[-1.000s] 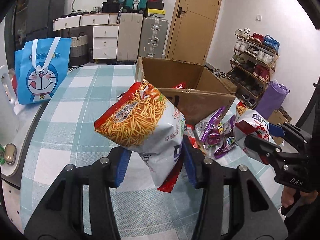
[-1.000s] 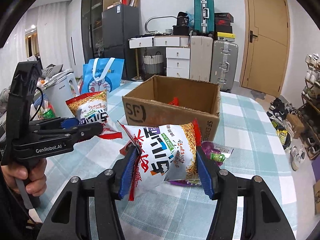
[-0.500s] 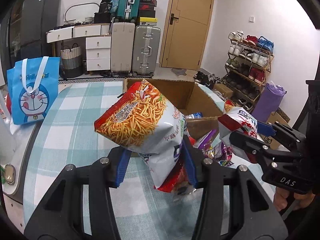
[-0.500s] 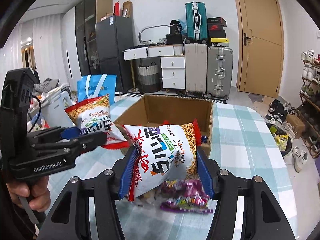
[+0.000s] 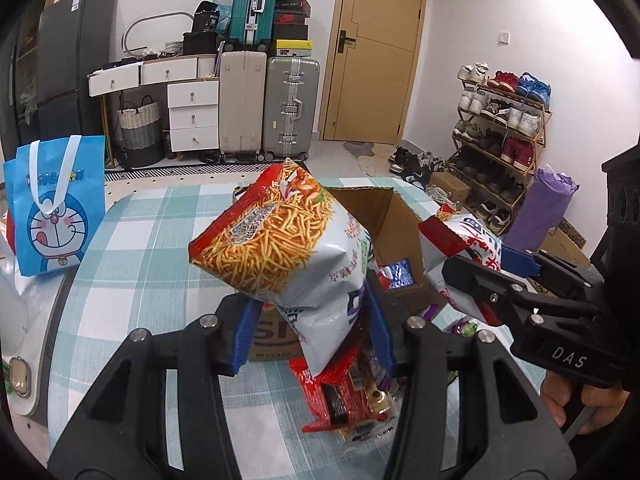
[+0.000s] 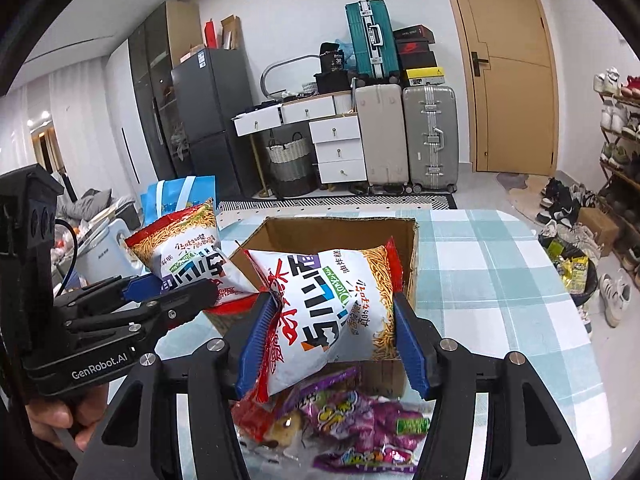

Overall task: Organize snacks
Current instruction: 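Lift both held noodle bags and carry them over the box, then open both grippers to drop the noodle bags into the box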

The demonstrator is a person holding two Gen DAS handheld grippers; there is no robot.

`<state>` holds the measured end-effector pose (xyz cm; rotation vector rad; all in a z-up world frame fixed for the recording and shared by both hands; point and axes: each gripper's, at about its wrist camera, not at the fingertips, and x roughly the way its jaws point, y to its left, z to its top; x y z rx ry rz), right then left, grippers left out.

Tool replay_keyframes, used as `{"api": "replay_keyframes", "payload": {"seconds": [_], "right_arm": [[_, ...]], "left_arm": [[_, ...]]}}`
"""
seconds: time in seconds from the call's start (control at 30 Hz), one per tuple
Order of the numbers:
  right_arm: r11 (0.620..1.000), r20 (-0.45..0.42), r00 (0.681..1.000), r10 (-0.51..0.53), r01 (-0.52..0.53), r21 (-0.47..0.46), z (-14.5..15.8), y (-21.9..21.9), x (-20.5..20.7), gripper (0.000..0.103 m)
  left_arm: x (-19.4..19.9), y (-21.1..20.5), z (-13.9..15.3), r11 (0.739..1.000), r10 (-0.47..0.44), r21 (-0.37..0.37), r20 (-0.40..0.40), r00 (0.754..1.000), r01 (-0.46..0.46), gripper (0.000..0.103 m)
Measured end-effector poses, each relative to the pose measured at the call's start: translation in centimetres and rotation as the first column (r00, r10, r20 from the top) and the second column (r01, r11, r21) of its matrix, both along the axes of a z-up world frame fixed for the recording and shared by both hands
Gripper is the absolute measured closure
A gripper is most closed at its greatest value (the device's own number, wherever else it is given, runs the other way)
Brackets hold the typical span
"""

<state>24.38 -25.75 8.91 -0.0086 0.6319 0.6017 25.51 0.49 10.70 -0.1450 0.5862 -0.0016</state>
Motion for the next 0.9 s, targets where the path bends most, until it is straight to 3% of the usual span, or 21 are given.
{"api": "replay_keyframes", "payload": {"seconds": [0.8, 0.9], "right_arm": [[1.000, -0.011, 1.000, 0.006, -0.006, 0.011, -1.3, 1.3, 3.4, 0.042], [1.000, -0.005, 1.000, 0.014, -0.014, 0.005, -1.2, 1.6, 3.4, 0.036]], "left_arm": [[7.9, 0.6, -3.1, 0.999, 0.025, 0.043, -0.086, 0.996, -0.022, 0.057], [8.7, 0.5, -3.6, 0.998, 0.031, 0.049, -0.106, 0.994, -0.026, 0.057]]}}
